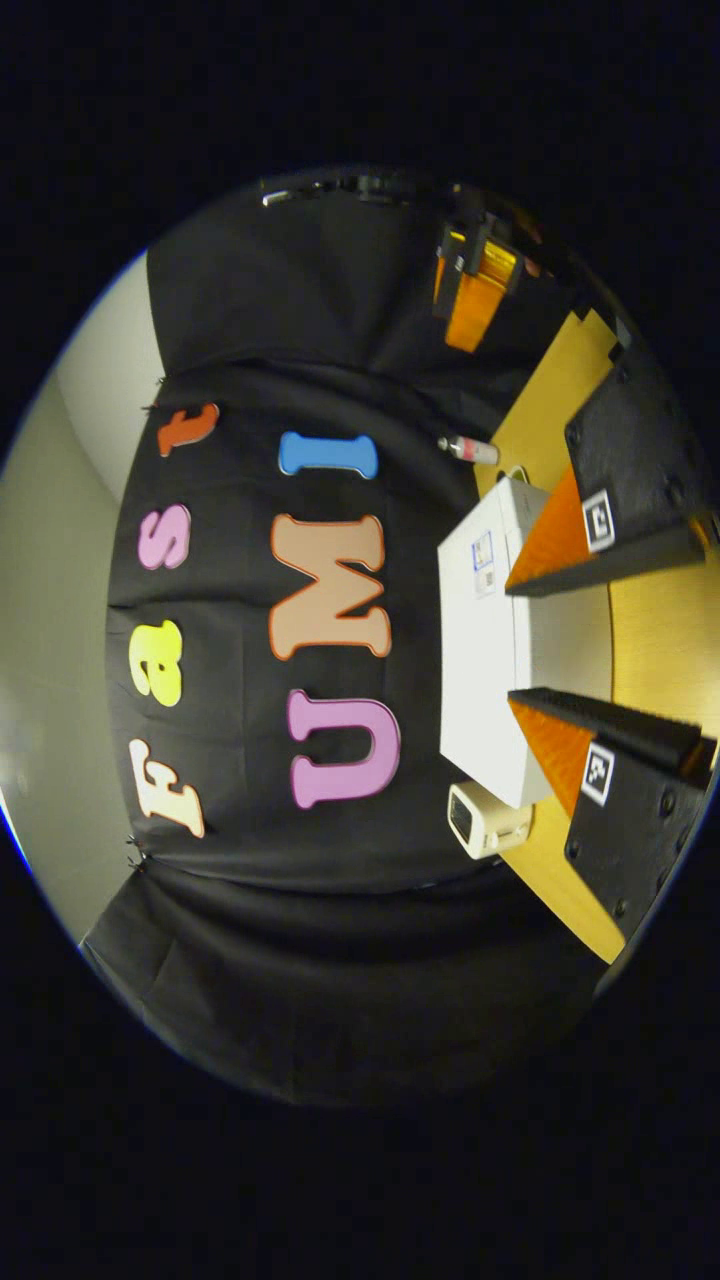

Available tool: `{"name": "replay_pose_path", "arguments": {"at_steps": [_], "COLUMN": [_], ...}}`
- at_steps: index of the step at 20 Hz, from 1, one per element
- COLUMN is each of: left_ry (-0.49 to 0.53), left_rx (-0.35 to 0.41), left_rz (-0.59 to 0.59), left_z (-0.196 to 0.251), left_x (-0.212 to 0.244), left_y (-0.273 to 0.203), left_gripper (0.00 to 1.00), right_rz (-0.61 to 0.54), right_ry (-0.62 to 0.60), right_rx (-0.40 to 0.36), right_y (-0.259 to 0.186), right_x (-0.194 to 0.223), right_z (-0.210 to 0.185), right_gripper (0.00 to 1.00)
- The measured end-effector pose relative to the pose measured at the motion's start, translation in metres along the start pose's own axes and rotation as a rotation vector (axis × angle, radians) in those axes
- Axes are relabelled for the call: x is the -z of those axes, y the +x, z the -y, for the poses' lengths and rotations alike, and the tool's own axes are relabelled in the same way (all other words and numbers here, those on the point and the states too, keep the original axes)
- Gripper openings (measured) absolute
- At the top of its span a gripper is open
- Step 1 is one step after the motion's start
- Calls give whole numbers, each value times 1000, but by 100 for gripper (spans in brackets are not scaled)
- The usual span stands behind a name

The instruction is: Open the microwave oven with the left hand, put the food in, and close the microwave oven.

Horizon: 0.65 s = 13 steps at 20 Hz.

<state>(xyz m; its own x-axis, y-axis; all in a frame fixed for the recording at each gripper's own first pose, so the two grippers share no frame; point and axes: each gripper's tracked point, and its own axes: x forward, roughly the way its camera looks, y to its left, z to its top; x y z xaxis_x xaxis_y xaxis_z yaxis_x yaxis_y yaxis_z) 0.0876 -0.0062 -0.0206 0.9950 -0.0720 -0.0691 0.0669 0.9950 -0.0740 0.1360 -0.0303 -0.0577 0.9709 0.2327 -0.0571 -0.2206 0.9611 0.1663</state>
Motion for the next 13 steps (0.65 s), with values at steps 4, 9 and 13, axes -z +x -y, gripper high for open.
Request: {"name": "replay_pose_path", "arguments": {"at_steps": [4,9,13], "left_ry": [126,88,95], "left_rx": [-118,-73,-57], "left_rz": [45,29,27], "left_z": [-37,-25,-21], "left_x": [-8,-10,-12], "left_y": [-16,-14,-16], "left_gripper": [98,97,98], "right_rz": [2,6,-1], "right_ry": [-29,-24,-38], "right_rx": [14,30,33], "right_y": [-2,-3,-9], "right_x": [0,2,6], "right_z": [-7,-14,-20], "right_gripper": [91,91,92]}}
